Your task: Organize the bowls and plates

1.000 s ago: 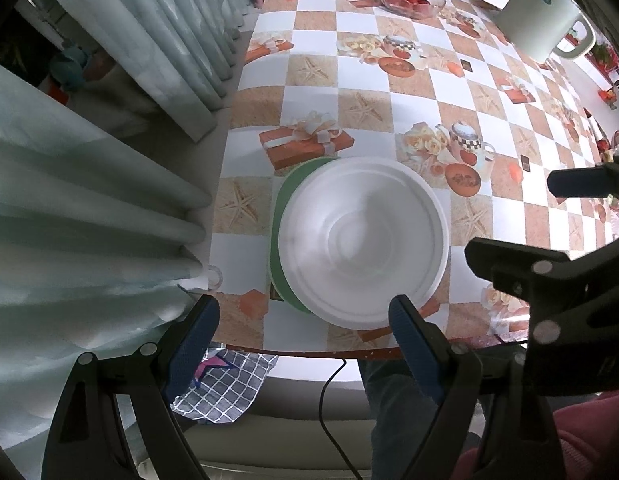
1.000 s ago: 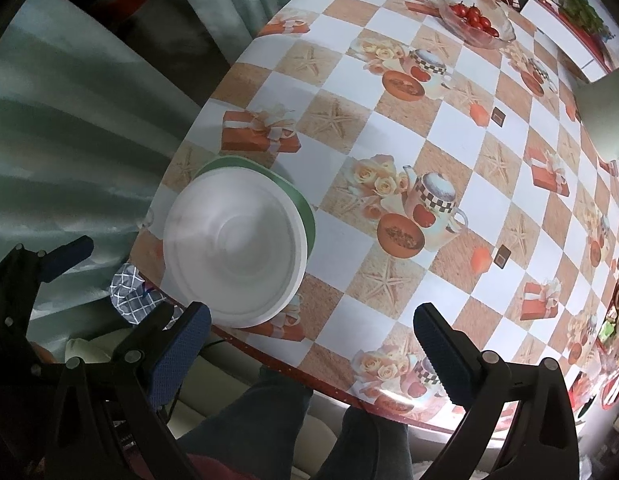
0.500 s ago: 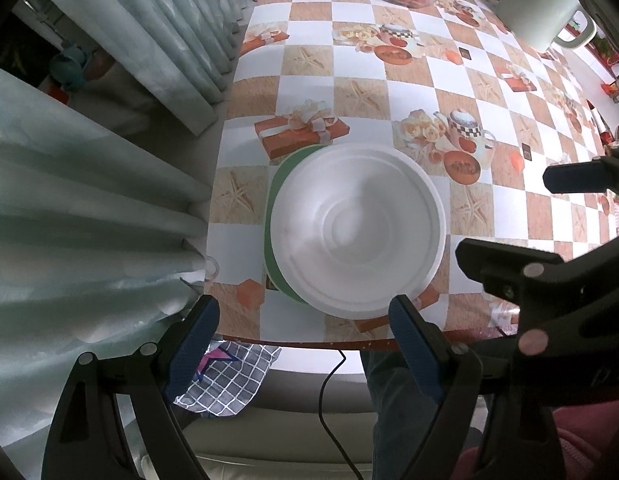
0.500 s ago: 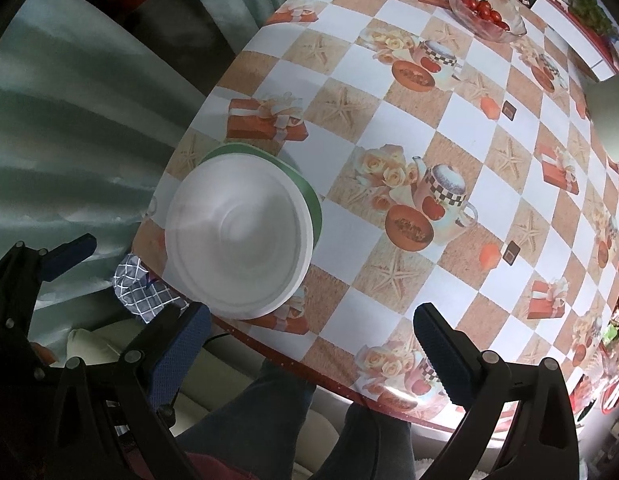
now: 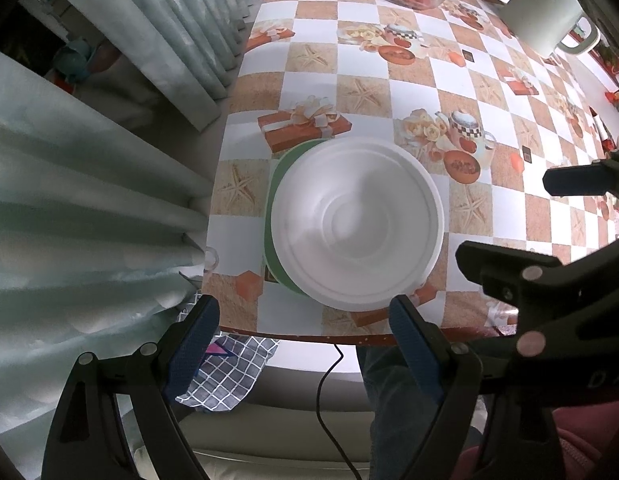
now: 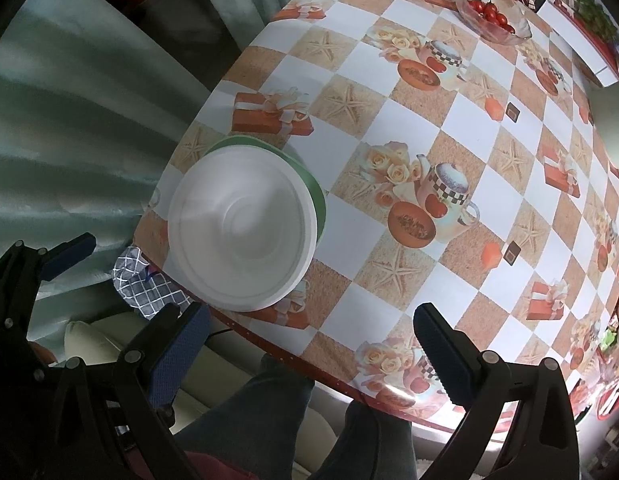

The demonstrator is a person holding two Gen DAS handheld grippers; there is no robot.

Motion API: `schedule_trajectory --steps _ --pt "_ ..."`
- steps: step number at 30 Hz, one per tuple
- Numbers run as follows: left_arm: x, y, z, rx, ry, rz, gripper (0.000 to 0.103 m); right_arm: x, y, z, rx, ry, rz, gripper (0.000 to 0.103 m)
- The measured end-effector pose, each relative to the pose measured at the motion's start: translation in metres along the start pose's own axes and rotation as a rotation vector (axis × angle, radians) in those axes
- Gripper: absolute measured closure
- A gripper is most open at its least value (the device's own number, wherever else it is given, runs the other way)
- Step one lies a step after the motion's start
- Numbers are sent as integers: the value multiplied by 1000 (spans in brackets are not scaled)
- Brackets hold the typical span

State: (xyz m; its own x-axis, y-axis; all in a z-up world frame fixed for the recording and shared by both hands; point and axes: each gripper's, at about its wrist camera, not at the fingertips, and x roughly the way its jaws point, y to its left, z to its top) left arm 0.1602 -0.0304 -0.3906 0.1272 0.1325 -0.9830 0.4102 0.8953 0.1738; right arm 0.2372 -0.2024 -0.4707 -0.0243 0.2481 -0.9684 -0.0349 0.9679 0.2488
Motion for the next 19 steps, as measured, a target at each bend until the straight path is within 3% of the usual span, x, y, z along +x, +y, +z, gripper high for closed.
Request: schedule_trajectory --steps 16,19 --pt "5 4 0 -28 17 27 14 3 2 -1 -39 11 4 1" --pt "-2 5 -2 -29 -42 24 14 4 3 -1 -47 13 6 1"
